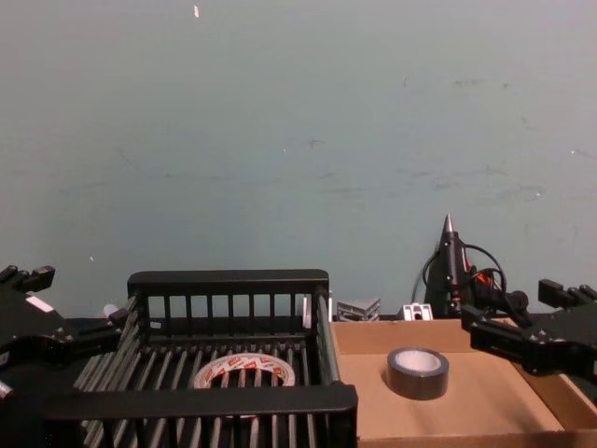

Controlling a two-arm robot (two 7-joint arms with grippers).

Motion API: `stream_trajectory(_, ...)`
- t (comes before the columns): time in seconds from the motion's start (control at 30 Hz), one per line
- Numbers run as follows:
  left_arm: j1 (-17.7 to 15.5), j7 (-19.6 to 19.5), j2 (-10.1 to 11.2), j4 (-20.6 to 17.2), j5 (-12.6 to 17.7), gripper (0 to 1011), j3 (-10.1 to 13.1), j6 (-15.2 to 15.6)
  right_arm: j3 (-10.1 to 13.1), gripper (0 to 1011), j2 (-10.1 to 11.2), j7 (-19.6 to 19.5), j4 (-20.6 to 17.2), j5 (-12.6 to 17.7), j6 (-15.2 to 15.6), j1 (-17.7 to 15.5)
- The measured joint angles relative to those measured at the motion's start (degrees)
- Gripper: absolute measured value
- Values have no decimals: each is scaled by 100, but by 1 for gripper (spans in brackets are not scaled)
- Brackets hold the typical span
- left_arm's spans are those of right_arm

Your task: Pick up the white tape and place it into the black box , Pick up the silver tape and place it into the brown box.

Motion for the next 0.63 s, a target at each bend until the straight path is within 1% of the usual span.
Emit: stream_trajectory(0.63, 0, 0, 0, 0, 0, 1001, 0, 0, 0, 1003, 1, 0, 0, 8, 0, 2)
